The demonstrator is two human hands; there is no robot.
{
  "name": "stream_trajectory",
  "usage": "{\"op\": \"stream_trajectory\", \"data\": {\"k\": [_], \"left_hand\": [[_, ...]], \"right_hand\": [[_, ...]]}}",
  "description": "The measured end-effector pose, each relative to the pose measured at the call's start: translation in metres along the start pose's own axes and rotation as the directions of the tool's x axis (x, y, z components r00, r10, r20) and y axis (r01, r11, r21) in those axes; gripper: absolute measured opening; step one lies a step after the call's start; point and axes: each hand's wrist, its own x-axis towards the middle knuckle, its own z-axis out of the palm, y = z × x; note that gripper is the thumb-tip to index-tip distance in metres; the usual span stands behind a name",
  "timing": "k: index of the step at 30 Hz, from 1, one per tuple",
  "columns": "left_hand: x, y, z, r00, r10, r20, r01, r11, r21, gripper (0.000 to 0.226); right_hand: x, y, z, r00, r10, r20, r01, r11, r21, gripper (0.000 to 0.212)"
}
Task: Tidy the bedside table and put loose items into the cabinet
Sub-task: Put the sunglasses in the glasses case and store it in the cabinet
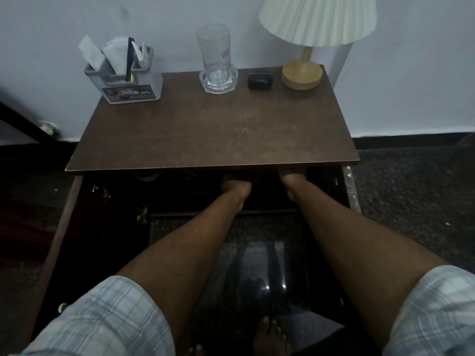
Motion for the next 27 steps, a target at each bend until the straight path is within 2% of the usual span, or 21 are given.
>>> {"op": "stream_trajectory", "data": {"k": [7,9,13,17,19,21,23,27], "left_hand": [[0.009,0.003,-0.003,0.997,-0.03,0.065,0.027,0.999,0.036,0.059],[0.005,0.005,-0.008,0.997,-0.03,0.068,0.028,0.999,0.031,0.056],[-0.008,0.003,-0.02,0.994,-0.029,0.105,0.032,0.999,-0.034,0.039],[-0.03,-0.001,-0.039,0.995,0.015,0.104,-0.01,0.999,-0.047,0.014],[-0.044,-0.002,-0.051,0.994,0.05,0.1,-0.046,0.998,-0.039,0.012],[-0.058,-0.003,-0.067,0.991,0.076,0.108,-0.076,0.997,-0.01,0.01],[-0.07,-0.005,-0.087,0.989,0.104,0.106,-0.109,0.993,0.048,0.019],[-0.093,-0.008,-0.138,0.979,0.19,0.081,-0.203,0.957,0.207,0.012]], "right_hand": [[0.011,0.004,-0.001,0.999,-0.033,0.04,0.036,0.995,-0.093,0.051],[0.006,0.002,-0.003,0.998,-0.035,0.044,0.038,0.997,-0.07,0.052],[-0.011,-0.005,-0.007,0.998,-0.051,0.024,0.05,0.998,0.048,0.052],[-0.03,-0.011,-0.017,0.999,0.018,0.036,-0.018,1.0,-0.008,0.048],[-0.04,-0.012,-0.024,0.997,0.043,0.061,-0.04,0.998,-0.041,0.042],[-0.056,-0.014,-0.032,0.991,0.024,0.133,-0.003,0.988,-0.157,0.037],[-0.074,-0.019,-0.039,0.976,-0.029,0.216,0.102,0.938,-0.331,0.037],[-0.114,-0.031,-0.054,0.949,-0.152,0.275,0.28,0.808,-0.519,0.048]]}}
